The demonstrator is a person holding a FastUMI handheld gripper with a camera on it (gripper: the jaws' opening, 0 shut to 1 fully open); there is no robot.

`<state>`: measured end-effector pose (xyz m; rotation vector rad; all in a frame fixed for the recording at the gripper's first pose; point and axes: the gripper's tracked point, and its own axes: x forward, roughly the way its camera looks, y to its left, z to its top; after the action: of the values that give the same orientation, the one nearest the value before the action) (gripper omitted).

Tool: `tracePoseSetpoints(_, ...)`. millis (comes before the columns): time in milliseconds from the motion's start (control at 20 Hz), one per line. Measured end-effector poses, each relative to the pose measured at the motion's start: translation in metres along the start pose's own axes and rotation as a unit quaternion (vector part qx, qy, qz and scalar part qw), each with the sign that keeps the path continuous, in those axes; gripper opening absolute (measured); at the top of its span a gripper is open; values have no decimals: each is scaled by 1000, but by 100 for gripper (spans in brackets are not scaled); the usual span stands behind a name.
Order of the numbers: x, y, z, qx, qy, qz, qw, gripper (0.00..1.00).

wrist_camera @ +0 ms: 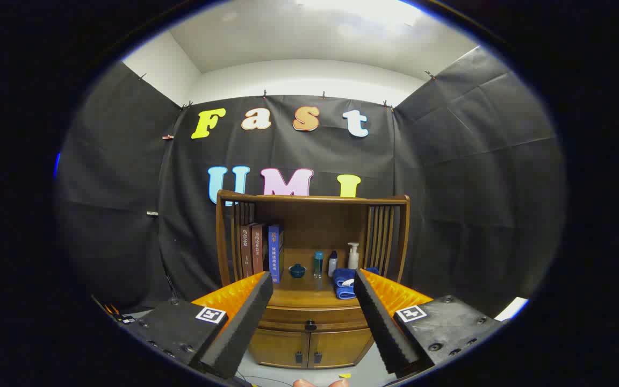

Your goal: Pull open the drawer, take out the items inside it, and place them on the countertop above the cabinet.

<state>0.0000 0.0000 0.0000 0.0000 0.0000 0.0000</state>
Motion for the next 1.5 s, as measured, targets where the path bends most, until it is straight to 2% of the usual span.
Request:
tracePoseSetpoints(450, 16, 6, 13, 8, -10, 8, 1000, 99)
tracePoseSetpoints(650, 35, 6, 17, 23, -19, 14, 999, 99)
tracePoseSetpoints(800, 57, -1, 6, 8, -19, 11, 1000, 99)
tracePoseSetpoints(1150, 108, 0, -50, -22, -26, 19, 999, 98)
tracePoseSetpoints(1500, 163, 6, -152, 2, -4, 18, 1000, 98)
